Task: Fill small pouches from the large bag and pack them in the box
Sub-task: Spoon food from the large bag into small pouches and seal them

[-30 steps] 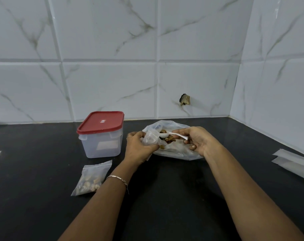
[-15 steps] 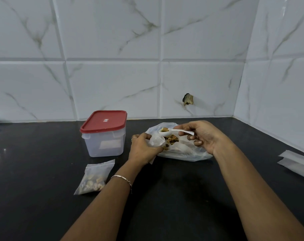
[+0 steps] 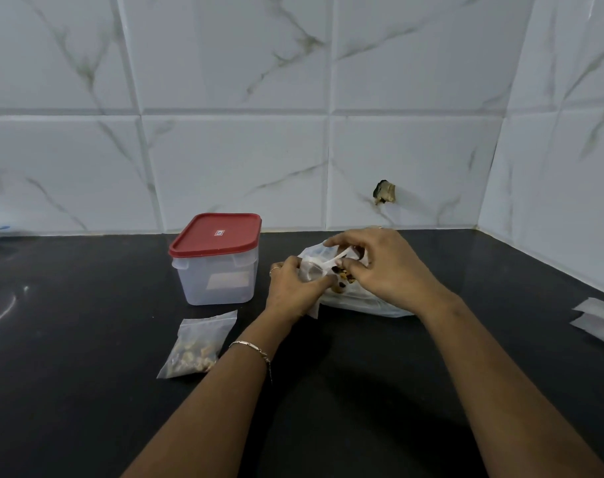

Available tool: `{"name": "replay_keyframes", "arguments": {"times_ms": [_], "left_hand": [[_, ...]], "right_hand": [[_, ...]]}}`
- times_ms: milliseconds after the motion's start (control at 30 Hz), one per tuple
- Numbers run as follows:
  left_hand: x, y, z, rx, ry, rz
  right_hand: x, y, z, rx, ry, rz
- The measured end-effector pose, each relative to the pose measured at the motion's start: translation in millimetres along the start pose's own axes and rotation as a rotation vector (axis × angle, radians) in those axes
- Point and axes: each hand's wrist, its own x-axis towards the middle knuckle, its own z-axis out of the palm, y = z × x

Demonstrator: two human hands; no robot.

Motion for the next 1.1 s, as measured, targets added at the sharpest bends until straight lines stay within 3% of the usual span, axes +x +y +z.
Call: {"name": "replay_keyframes", "arguments": {"times_ms": [133, 467, 767, 1100], "left_hand": [[1.8, -0.8, 0.2, -0.021, 0.004, -0.008], [3.5, -1.8, 0.3, -0.085, 0.024, -0.003], [0.6, -0.6, 0.5, -0.119, 0.049, 0.018], [3.4, 1.2, 0.8, -0.069, 0.087, 0.028]], "right_hand": [[-1.0, 0.7, -3.5, 0.092, 0.12, -0.03], [-4.5, 11.1, -13.7, 0.324, 0.12, 0.014], [-11.4, 0.8, -8.5, 0.136, 0.106, -0.002], [-12.2, 0.1, -8.9, 0.266, 0.215, -0.004]]}}
